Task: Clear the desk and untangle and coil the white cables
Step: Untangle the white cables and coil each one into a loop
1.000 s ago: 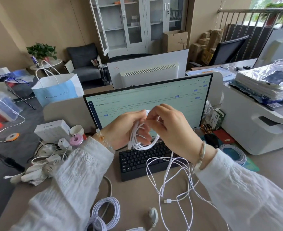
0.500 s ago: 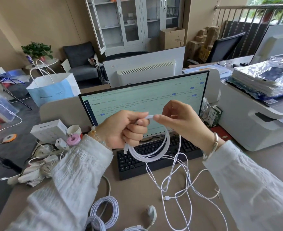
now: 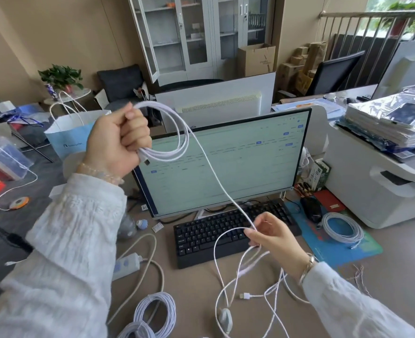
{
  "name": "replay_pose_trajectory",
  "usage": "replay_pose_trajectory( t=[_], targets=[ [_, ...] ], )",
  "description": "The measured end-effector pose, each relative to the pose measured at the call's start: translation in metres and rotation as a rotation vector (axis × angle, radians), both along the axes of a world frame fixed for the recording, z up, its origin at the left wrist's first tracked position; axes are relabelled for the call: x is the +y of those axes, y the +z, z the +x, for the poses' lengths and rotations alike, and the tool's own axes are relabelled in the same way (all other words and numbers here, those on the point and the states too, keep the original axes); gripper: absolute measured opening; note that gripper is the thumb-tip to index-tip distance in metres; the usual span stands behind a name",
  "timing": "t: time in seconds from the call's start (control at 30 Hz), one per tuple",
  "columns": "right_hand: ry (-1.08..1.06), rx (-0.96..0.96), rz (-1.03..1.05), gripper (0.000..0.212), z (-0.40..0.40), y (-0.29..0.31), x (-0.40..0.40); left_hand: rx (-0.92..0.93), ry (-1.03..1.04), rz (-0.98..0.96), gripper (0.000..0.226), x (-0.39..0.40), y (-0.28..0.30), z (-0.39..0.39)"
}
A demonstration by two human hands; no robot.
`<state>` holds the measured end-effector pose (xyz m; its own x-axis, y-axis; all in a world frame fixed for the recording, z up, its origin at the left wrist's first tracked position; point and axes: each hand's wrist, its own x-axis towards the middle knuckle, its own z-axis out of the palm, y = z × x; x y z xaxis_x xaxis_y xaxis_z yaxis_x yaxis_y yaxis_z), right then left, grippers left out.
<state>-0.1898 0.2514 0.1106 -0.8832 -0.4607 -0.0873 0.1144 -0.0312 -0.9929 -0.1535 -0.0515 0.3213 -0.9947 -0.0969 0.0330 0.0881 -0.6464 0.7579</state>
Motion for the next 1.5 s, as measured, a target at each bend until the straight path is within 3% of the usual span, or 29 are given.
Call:
replay_pose_trajectory(
  t=[0.2,0.4,0.57,0.8,0.93,1.03,1.1,1.17,1.3,1.4,1.5],
  targets=[
    [-0.258,0.383,0.228,0.019,0.017,0.022,-0.003,-0.048,0.172,-0.075,0.040,0.000,-0.022,-0.003],
    [-0.192,0.759,0.357,0.016,0.030,0.056,-0.018,-0.071,0.124,-0.184,0.041,0.020,-0.032,-0.006],
    [-0.165,0.853,0.244,0.012,0.035,0.088,-0.033,-0.133,-0.067,-0.329,0.043,0.041,-0.039,-0.002],
    [-0.188,1.010,0.171,0.013,0.033,0.132,-0.036,-0.173,-0.173,-0.732,0.040,0.064,-0.041,0.010],
    [-0.196,1.043,0.164,0.014,0.025,0.150,-0.035,-0.197,-0.245,-0.696,0.040,0.075,-0.042,0.014],
    [-0.209,0.948,0.180,0.013,0.016,0.158,-0.033,-0.251,-0.385,-0.584,0.039,0.081,-0.043,0.016],
    [-0.162,0.787,0.215,0.013,0.009,0.159,-0.032,-0.294,-0.532,-0.390,0.040,0.084,-0.043,0.017],
    [-0.014,0.515,0.190,0.017,0.003,0.158,-0.032,-0.310,-0.616,-0.252,0.039,0.087,-0.044,0.017],
    [0.337,-0.097,-0.106,0.026,-0.002,0.154,-0.023,-0.390,-0.572,-0.124,0.036,0.096,-0.044,0.018],
    [0.355,-0.152,-0.106,0.018,-0.006,0.146,-0.014,-0.445,-0.505,-0.132,0.033,0.098,-0.050,0.017],
    [0.336,-0.167,-0.089,0.014,-0.013,0.141,-0.010,-0.437,-0.517,-0.273,0.035,0.099,-0.064,0.018]
  ],
)
